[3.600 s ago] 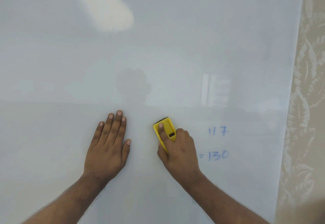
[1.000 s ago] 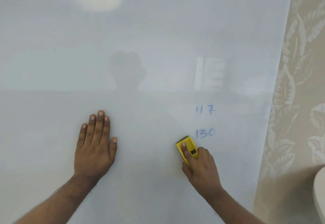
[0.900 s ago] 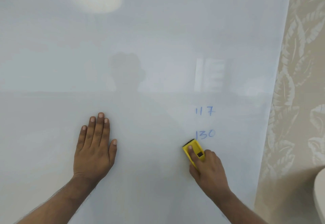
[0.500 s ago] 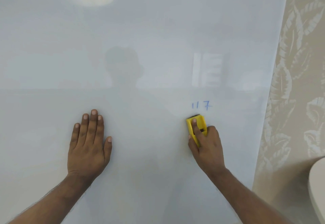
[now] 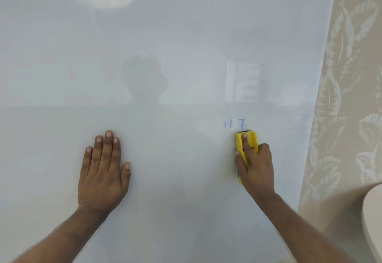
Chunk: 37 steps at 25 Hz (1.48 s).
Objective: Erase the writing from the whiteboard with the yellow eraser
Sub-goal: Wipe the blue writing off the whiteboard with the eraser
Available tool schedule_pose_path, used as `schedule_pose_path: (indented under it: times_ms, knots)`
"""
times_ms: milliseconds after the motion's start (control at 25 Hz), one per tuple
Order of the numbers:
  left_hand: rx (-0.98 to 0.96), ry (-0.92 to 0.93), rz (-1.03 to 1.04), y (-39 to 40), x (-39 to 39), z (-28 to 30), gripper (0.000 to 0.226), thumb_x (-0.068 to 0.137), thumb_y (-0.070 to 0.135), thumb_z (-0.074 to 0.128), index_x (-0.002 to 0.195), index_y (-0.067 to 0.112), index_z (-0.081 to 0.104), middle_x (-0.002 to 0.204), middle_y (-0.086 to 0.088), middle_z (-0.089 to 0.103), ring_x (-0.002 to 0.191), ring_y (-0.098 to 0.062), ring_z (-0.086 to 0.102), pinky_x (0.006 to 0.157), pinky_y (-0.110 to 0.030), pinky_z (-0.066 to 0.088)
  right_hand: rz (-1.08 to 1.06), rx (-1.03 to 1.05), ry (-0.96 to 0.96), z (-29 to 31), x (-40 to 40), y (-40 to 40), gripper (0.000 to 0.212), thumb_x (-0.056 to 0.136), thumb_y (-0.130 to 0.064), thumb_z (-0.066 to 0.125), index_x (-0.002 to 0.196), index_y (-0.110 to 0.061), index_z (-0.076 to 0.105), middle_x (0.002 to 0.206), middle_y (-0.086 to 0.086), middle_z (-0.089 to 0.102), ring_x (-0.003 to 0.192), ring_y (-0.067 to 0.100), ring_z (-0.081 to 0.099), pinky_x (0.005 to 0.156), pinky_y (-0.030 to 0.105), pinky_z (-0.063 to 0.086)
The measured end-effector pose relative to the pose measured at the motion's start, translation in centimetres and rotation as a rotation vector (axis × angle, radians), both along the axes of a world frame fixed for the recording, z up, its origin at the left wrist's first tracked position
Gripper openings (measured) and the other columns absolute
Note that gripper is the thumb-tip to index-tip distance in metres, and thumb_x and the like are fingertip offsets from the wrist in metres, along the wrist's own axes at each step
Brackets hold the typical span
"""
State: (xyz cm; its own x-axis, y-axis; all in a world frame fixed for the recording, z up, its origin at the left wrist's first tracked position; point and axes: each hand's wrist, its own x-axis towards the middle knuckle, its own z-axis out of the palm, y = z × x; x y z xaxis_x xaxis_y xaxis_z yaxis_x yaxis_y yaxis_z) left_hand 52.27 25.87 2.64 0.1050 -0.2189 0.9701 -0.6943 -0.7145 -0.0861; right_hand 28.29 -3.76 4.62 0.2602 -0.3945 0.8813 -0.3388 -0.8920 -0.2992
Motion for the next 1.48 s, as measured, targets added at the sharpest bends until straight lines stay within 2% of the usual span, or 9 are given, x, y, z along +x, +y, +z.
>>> schedule_pose_path:
  times_ms: [160, 280, 680, 800, 920, 1000, 1200, 1360, 1480]
  knots:
    - [0.000, 0.002, -0.006, 0.1, 0.0, -0.1, 0.067, 0.102, 0.034, 0.030, 0.159, 0.002, 0.016, 0.171, -0.010, 0.005, 0.158, -0.028, 0.006, 0.129, -0.045, 0.006, 0.048, -0.091, 0.202, -5.0, -1.1, 1.0, 0.056, 0.089, -0.040, 0.043, 0.144, -0.029, 0.036, 0.085, 0.000, 0.031, 0.072, 0.022, 0.038, 0.055, 0.032, 0.043]
    - [0.003, 0.001, 0.001, 0.2, 0.0, 0.0, 0.068, 0.102, 0.034, 0.031, 0.159, 0.001, 0.017, 0.171, -0.011, 0.006, 0.158, -0.028, 0.007, 0.129, -0.046, 0.007, 0.016, -0.112, 0.228, -5.5, -2.1, -0.1, 0.056, 0.090, -0.041, 0.041, 0.144, -0.030, 0.034, 0.082, 0.000, 0.032, 0.071, 0.021, 0.037, 0.055, 0.033, 0.043]
    - [0.011, 0.018, 0.005, 0.1, 0.0, -0.1, 0.068, 0.102, 0.035, 0.030, 0.159, 0.000, 0.018, 0.171, -0.011, 0.006, 0.158, -0.028, 0.006, 0.129, -0.045, 0.006, 0.021, -0.094, -0.068, 8.2, 1.1, 0.1, 0.053, 0.089, -0.041, 0.047, 0.140, -0.030, 0.044, 0.090, 0.003, 0.032, 0.080, 0.024, 0.040, 0.065, 0.030, 0.038]
    - [0.019, 0.027, -0.003, 0.1, -0.2, -0.1, 0.068, 0.101, 0.035, 0.030, 0.159, 0.000, 0.018, 0.171, -0.011, 0.007, 0.158, -0.028, 0.007, 0.129, -0.045, 0.006, 0.043, -0.170, 0.011, 5.4, 1.2, 2.0, 0.056, 0.087, -0.038, 0.047, 0.141, -0.022, 0.045, 0.089, 0.011, 0.039, 0.080, 0.031, 0.044, 0.067, 0.035, 0.042]
    - [0.030, 0.034, -0.011, 0.3, -0.3, -0.1, 0.069, 0.101, 0.035, 0.029, 0.159, 0.001, 0.016, 0.171, -0.011, 0.006, 0.158, -0.028, 0.006, 0.129, -0.046, 0.006, 0.056, -0.302, 0.159, 1.0, 1.0, 3.6, 0.057, 0.087, -0.036, 0.046, 0.142, -0.020, 0.044, 0.083, 0.010, 0.042, 0.072, 0.029, 0.044, 0.059, 0.034, 0.043]
    - [0.047, 0.035, -0.010, 0.5, -0.2, -0.1, 0.070, 0.100, 0.036, 0.030, 0.159, 0.002, 0.015, 0.171, -0.010, 0.006, 0.158, -0.028, 0.006, 0.129, -0.045, 0.005, 0.018, -0.352, 0.165, 1.8, 0.5, 2.4, 0.054, 0.087, -0.033, 0.049, 0.139, -0.019, 0.048, 0.082, 0.012, 0.044, 0.071, 0.031, 0.046, 0.058, 0.035, 0.043]
    - [0.086, 0.037, -0.007, 1.0, -0.2, -0.2, 0.070, 0.100, 0.036, 0.031, 0.159, 0.002, 0.016, 0.171, -0.011, 0.008, 0.158, -0.028, 0.007, 0.129, -0.044, 0.004, -0.012, 0.184, -0.098, 5.4, -0.2, 0.8, 0.054, 0.091, -0.029, 0.058, 0.143, -0.024, 0.043, 0.094, 0.007, 0.034, 0.089, 0.033, 0.047, 0.079, 0.038, 0.045]
    - [0.078, 0.059, -0.013, 0.7, -0.7, -0.3, 0.070, 0.099, 0.035, 0.031, 0.158, -0.001, 0.019, 0.171, -0.011, 0.008, 0.158, -0.027, 0.005, 0.129, -0.044, 0.004, 0.087, 0.104, -0.007, 2.4, 1.3, 5.3, 0.052, 0.089, -0.029, 0.060, 0.139, -0.019, 0.049, 0.096, 0.010, 0.038, 0.090, 0.033, 0.048, 0.083, 0.038, 0.044]
    - [0.077, 0.100, -0.038, 0.8, -1.2, -0.2, 0.070, 0.099, 0.036, 0.030, 0.157, -0.003, 0.022, 0.170, -0.013, 0.010, 0.158, -0.029, 0.007, 0.129, -0.045, 0.006, 0.118, 0.076, 0.174, 0.1, 0.8, 7.4, 0.052, 0.089, -0.040, 0.048, 0.140, -0.029, 0.045, 0.096, 0.000, 0.034, 0.088, 0.024, 0.044, 0.075, 0.035, 0.046]
